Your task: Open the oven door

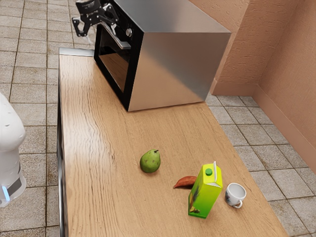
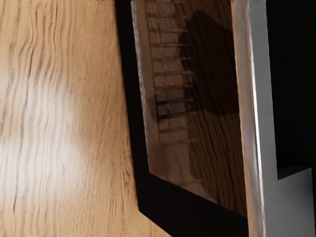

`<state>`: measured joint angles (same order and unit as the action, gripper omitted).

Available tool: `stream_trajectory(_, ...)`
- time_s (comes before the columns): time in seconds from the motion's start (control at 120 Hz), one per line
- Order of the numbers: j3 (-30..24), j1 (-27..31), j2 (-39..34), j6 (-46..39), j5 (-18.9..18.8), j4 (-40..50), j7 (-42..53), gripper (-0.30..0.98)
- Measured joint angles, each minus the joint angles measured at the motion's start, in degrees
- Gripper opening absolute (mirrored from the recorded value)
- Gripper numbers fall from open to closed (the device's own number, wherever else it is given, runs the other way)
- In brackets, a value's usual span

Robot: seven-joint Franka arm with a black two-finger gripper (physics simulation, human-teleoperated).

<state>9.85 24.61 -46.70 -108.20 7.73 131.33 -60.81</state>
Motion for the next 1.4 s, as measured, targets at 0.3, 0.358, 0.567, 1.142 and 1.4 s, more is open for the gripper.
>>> stream_trajectory(0.3, -0.3, 1.6, 0.5, 1.0, -0.4, -1.0, -1.7, 0.69)
stream_trajectory(0.358, -0.4, 2.0, 0.7, 0.7, -0.4, -1.0, -1.9, 0.69)
stream_trajectory(0.567, -0.5, 2.9, 3.1, -0.9, -0.1, -1.1, -2.6, 0.69)
stream_trajectory(1.142, -2.7, 7.8, 8.0, -3.2, -0.6, -4.8, -2.5, 0.68)
stream_trajectory(1.4, -2.7, 8.7, 9.0, -3.8, -0.3, -3.9, -2.2, 0.68)
